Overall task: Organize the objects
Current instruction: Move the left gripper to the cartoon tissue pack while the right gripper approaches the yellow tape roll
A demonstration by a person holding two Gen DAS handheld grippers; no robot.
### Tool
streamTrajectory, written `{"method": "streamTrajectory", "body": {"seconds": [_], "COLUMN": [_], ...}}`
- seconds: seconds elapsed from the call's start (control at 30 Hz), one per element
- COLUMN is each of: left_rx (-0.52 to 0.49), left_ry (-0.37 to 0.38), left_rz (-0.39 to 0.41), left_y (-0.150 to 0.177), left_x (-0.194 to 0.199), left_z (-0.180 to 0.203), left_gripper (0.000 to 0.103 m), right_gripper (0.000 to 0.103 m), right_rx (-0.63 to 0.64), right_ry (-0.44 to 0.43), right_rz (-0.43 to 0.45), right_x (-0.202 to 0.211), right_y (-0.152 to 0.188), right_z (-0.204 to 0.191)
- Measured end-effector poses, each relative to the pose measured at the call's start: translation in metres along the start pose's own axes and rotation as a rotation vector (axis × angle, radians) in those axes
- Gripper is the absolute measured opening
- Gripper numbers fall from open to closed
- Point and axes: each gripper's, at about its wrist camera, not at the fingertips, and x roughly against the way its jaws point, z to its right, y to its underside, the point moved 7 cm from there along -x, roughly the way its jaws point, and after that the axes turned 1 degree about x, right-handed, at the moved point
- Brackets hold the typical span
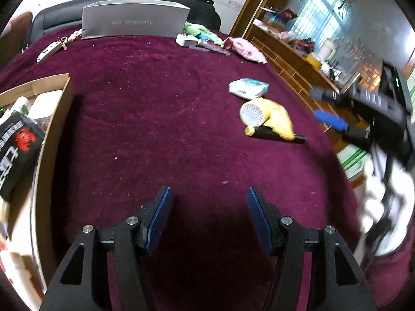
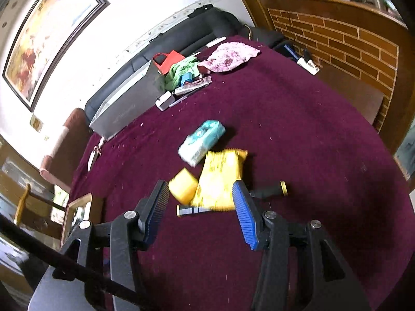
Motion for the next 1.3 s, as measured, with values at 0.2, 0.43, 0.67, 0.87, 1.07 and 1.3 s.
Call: {"method": "streamTrajectory", "body": {"seconds": [0.2, 0.43, 0.67, 0.87, 1.07, 1.3], "left_rx": [-0.039, -0.053, -0.08, -0.073, -0.052, -0.012], "left_ry": [-0.012, 0.03, 0.056, 0.071, 0.109, 0.111], "left_rz": [0.018, 0.025, 0.015, 0.017, 0.02, -0.03], "left_y": [0.005, 0.003, 0.003, 0.005, 0.005, -0.003], "left_x": [-0.011, -0.014, -0.017, -0.019, -0.022, -0.024], "left_z": [0.0, 0.007, 0.015, 0.014, 0.014, 0.008], "left_gripper": [0.059, 0.077, 0.094, 0.095, 0.1, 0.098], "right_gripper": [0.05, 0.05, 0.024, 0.025, 0.025, 0.037], "right_rx": [-0.099, -0.186, -0.067, 0.116, 0.316, 0.209], "right_ry": [-0.005, 0.07, -0.004, -0.195, -0.291, -0.229], "right_rz": [-0.073, -0.188, -0.289, -0.462, -0.523, -0.254], "right_x": [-0.052, -0.121, -0.144, -0.14, -0.098, -0.055], "right_y": [-0.043, -0.062, -0.051, 0.004, 0.043, 0.009], "right_z": [0.016, 0.037, -0.005, -0.072, -0.111, -0.066]}}
